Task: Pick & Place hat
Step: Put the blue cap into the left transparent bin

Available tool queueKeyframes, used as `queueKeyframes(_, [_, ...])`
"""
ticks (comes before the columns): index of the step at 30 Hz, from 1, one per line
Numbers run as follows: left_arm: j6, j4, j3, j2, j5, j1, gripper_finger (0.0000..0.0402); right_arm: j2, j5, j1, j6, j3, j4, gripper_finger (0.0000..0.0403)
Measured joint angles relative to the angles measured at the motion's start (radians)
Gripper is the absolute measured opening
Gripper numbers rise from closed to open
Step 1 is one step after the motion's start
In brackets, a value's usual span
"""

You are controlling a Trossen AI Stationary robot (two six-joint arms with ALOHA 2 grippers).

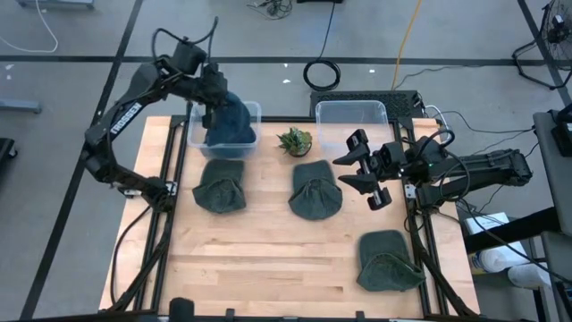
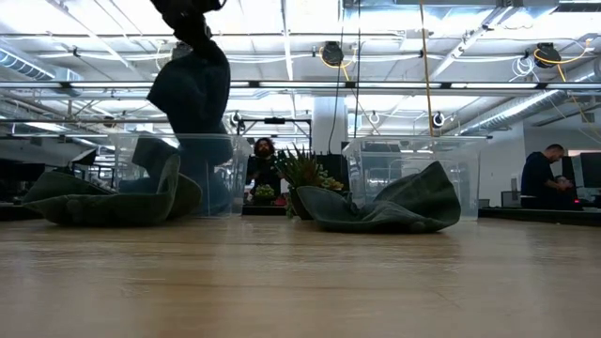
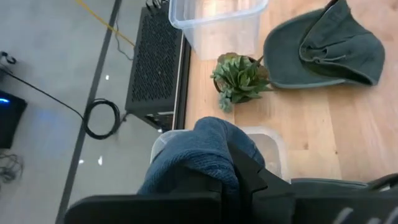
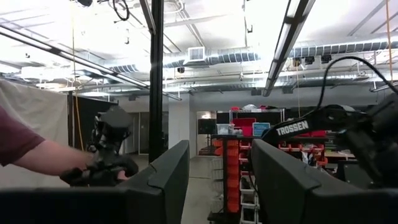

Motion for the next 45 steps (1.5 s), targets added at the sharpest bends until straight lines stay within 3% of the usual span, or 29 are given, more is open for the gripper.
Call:
queueKeyframes(9, [-0.057,-0.001,0.0,0.092,0.006,0.073,0.0,0.0,0.0,0.0,0.004,0.0,-0.002,0.016])
queueKeyframes(16, [-0.141,-0.053,0.0,0.165,-0.075,0.129,0.0,0.001,0.0,0.0,0.0,0.0,-0.012,0.016])
queueKeyframes(25, [-0.174,-0.132,0.0,0.281,-0.148,0.116,0.0,0.001,0.018,0.0,-0.002,0.0,-0.039,0.016])
queueKeyframes(30, [-0.246,-0.173,0.0,0.336,-0.159,0.103,0.0,0.001,0.054,-0.001,-0.002,0.0,-0.071,0.016])
queueKeyframes(33, [-0.302,-0.23,-0.006,0.363,-0.217,0.091,0.0,0.001,0.052,-0.001,-0.003,0.0,-0.087,0.016])
queueKeyframes(45, [-0.491,-0.19,-0.186,0.37,-0.35,0.078,0.0,0.001,0.052,0.0,-0.002,0.0,-0.093,0.016])
